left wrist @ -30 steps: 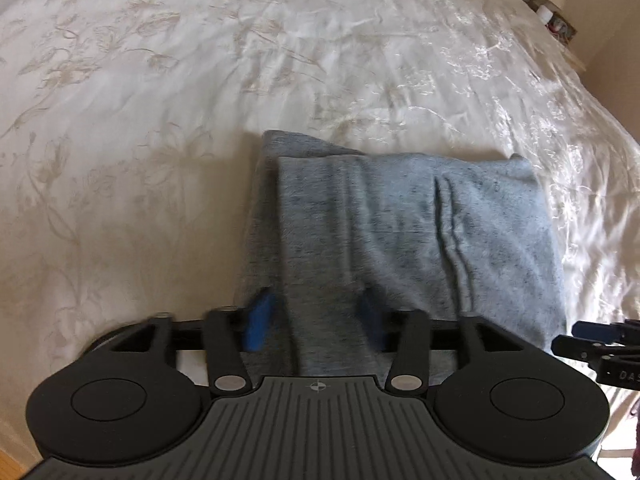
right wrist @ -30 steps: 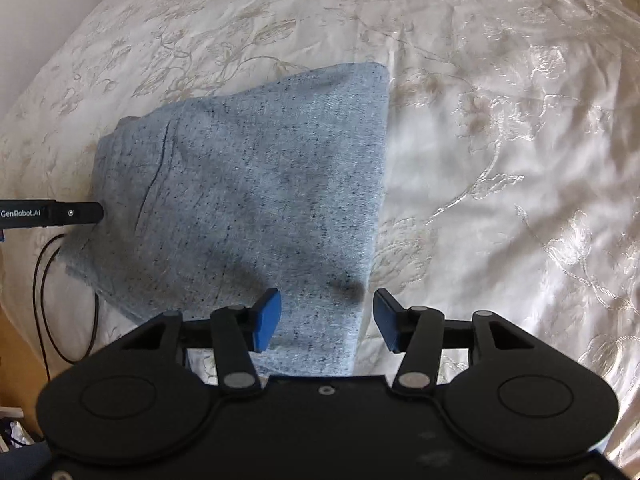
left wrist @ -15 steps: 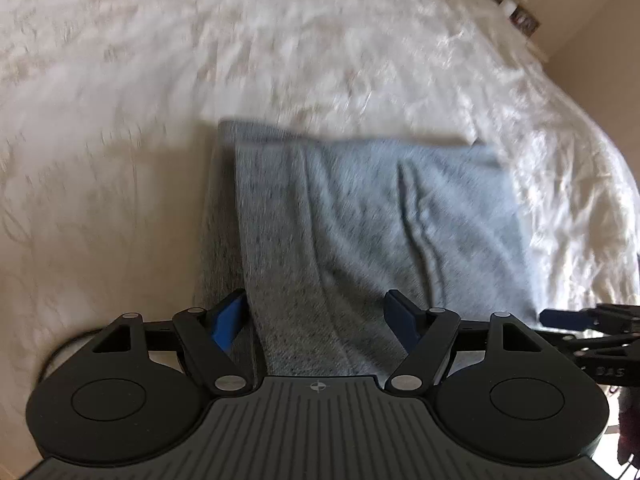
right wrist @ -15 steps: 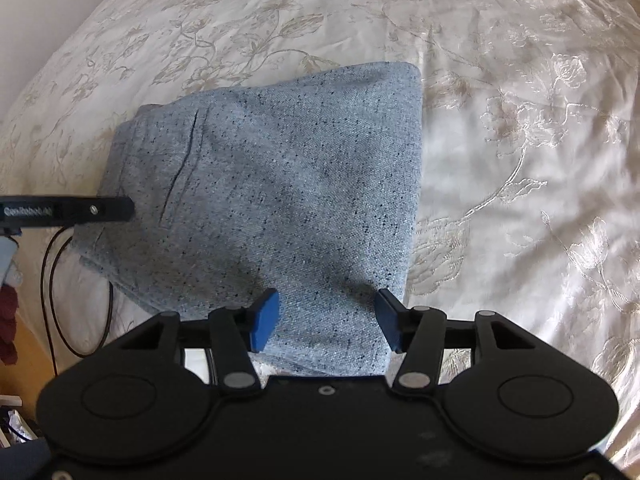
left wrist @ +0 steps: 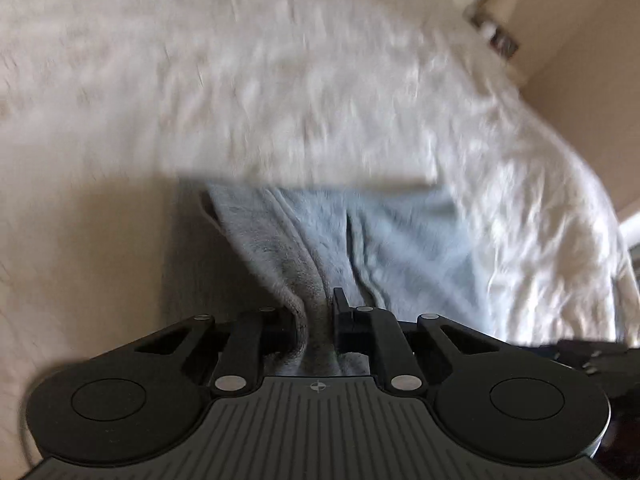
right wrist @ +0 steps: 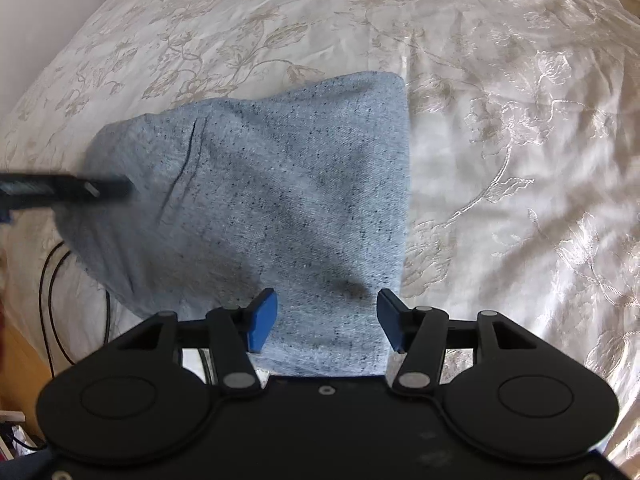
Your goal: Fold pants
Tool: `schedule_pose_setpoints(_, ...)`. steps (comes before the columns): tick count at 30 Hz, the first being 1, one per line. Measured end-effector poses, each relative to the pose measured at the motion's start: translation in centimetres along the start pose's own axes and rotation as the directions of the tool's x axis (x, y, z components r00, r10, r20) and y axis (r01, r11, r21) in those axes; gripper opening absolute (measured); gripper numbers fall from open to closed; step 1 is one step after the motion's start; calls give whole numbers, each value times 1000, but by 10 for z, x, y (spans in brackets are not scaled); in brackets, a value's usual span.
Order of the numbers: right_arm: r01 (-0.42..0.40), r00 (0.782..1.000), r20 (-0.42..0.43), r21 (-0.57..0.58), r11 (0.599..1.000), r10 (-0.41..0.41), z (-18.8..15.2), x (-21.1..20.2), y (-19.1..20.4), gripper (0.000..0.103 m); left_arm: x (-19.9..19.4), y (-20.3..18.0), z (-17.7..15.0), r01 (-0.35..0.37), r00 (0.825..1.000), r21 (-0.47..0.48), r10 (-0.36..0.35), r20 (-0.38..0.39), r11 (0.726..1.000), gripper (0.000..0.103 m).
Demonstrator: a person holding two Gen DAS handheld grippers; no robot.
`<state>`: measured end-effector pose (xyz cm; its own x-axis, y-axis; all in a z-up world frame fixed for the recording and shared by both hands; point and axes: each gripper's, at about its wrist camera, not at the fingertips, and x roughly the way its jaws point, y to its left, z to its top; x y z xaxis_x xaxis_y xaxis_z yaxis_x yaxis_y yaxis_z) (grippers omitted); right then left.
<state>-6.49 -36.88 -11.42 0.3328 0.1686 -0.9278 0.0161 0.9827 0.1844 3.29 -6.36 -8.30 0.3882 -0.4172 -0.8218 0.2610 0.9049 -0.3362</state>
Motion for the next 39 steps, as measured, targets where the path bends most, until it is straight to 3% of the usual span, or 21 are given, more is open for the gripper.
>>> schedule_pose_setpoints(1,-1,1000,1,3,1000,1,1,0,-1,58,-10,4,1,-13,999,7,12,34,1000,14)
schedule_pose_setpoints(3,-4,1000,15,15,1000,4,2,-2,-2,60,-7,18,-3,-58,998,24,58,22,998,14)
schedule_pose_setpoints(5,-11,1000,17,27,1000,10,5,-1,-4,60,17,37,-12,-107,992,18,108,-68,994,17)
schedule_pose_setpoints(7,-6,1000,24,21,1000,5,10,1,-4,60,35,50,-17,-84,986,-1,83,-141,997,25)
schedule_pose_setpoints(10,13,999,49,11,1000,-14,23,-1,-4,60,23,53,-9,-89,988,-36,83,-131,995,33)
schedule_pose_setpoints(13,18,995,102,17,1000,-20,42,-5,-6,58,-8,45,0,-168,986,-17,167,-16,986,33)
schedule_pose_setpoints(15,2,991,132,8,1000,-3,57,-4,-5,45,-18,35,5,-180,983,2,180,32,984,37)
schedule_pose_setpoints(16,-10,990,144,-6,1000,11,66,-2,-3,38,-15,29,11,-176,984,15,176,34,984,40)
schedule_pose_setpoints(17,-26,989,144,-21,999,29,74,2,-1,24,-7,24,18,-167,986,29,167,28,985,41)
schedule_pose_setpoints(18,-35,990,138,-31,999,39,82,6,2,18,2,17,22,-153,988,48,152,20,987,41)
schedule_pose_setpoints(23,-87,986,134,-73,993,97,120,31,18,18,46,7,30,-117,991,92,122,-47,989,41)
schedule_pose_setpoints(25,-65,992,107,-79,995,73,132,48,21,17,57,10,27,-132,988,106,139,-68,986,41)
schedule_pose_setpoints(29,-9,1000,30,-22,1000,10,146,92,1,0,60,9,18,-128,986,231,148,-71,964,40)
schedule_pose_setpoints(33,-29,999,42,28,999,28,152,90,-11,2,41,-4,19,-139,985,309,164,-56,941,41)
schedule_pose_setpoints(36,-35,993,111,-41,999,39,137,55,-1,28,20,-6,11,-117,991,298,129,-21,947,44)
schedule_pose_setpoints(39,-49,991,117,-86,995,59,105,31,7,28,17,-7,-4,-93,992,305,115,-55,948,48)
